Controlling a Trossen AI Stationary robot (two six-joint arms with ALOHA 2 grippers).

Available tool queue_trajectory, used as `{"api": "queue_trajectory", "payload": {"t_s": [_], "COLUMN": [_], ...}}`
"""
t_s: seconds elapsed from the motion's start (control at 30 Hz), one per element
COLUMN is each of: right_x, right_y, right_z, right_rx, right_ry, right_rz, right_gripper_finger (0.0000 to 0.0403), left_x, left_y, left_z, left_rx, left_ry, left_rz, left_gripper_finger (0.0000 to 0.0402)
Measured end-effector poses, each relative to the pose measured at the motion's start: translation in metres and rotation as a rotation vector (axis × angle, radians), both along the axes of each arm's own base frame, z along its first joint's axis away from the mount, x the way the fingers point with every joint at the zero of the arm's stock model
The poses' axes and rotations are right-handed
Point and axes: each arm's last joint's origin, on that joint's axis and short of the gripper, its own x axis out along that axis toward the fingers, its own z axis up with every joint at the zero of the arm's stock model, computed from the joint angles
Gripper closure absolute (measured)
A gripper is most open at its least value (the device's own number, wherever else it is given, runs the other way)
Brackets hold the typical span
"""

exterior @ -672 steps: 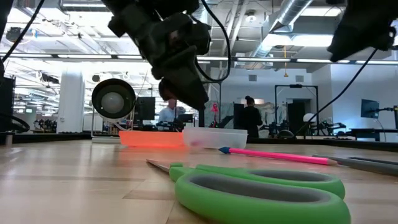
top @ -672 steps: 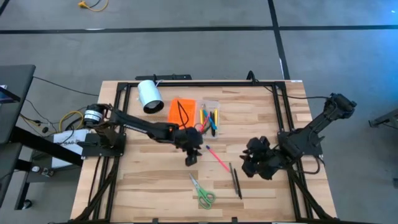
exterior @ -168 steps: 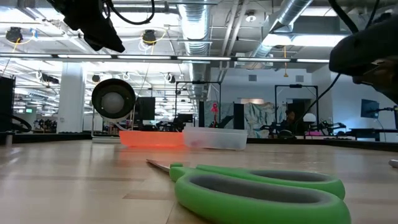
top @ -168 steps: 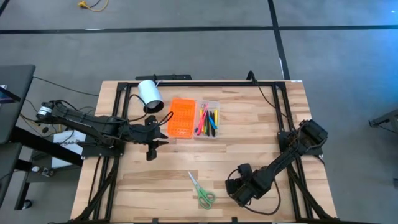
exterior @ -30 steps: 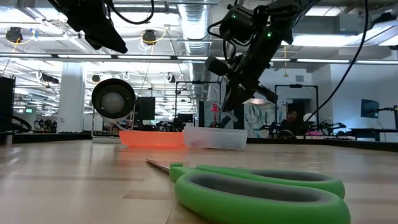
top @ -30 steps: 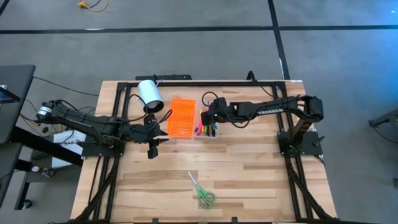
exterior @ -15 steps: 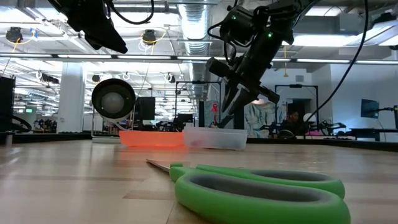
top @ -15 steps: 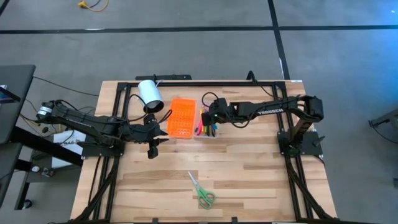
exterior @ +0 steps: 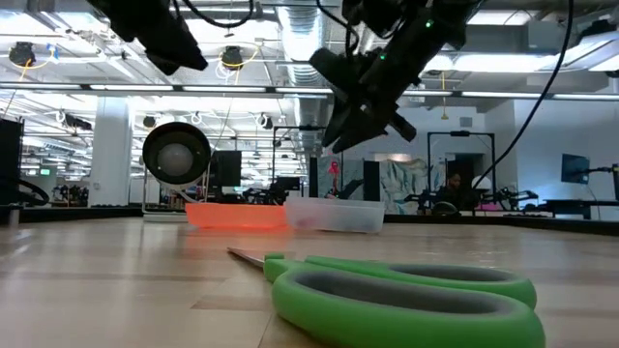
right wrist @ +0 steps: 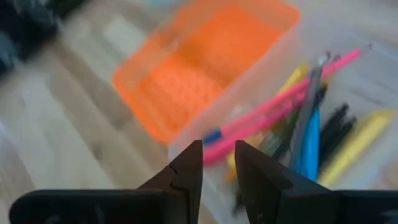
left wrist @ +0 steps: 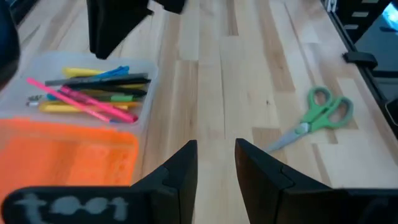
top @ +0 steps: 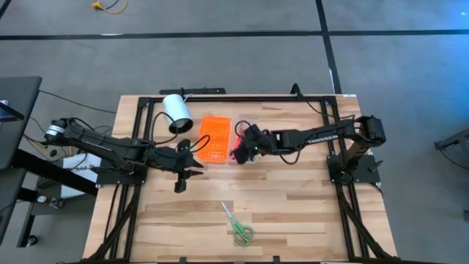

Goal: Pick & place school supplies into a supply box
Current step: Put the green scissors into the orange supply box

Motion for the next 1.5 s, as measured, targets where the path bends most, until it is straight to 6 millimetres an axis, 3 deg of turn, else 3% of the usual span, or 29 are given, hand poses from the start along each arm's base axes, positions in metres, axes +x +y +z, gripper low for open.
{"api": "queue_trajectory", "payload": {"t_s": [0.17,0.33,0.73,1.03,1.37,1.5], "right_x": [-0.01,-0.032,-0.112,-0.154,-0.182,-0.195], "right_y": [0.026,0.055,0.111,0.129,0.143,0.15], "right_z": [0.009,0.027,0.059,0.077,0.079,0.078], "right_rx": [-0.074,-0.177,-0.312,-0.388,-0.413,-0.42], "right_ry": [0.052,0.115,0.351,0.355,0.372,0.373], "right_rz": [0.091,0.171,0.472,0.552,0.551,0.525], "right_gripper_finger": [0.0317,0.0317,0.0317,0.0317,0.0317,0.0317], "left_x": [0.019,0.044,0.11,0.166,0.194,0.199], "left_y": [-0.006,-0.015,-0.06,-0.102,-0.147,-0.162], "left_z": [-0.007,-0.022,-0.05,-0.061,-0.093,-0.095], "left_rx": [-0.04,-0.124,-0.256,-0.192,-0.155,-0.091], "left_ry": [-0.029,-0.051,-0.071,0.108,0.322,0.339], "left_rz": [-0.041,-0.101,-0.125,-0.179,-0.383,-0.445], "left_gripper_finger": [0.0306,0.0306,0.0306,0.0306,0.0306,0.0306]}}
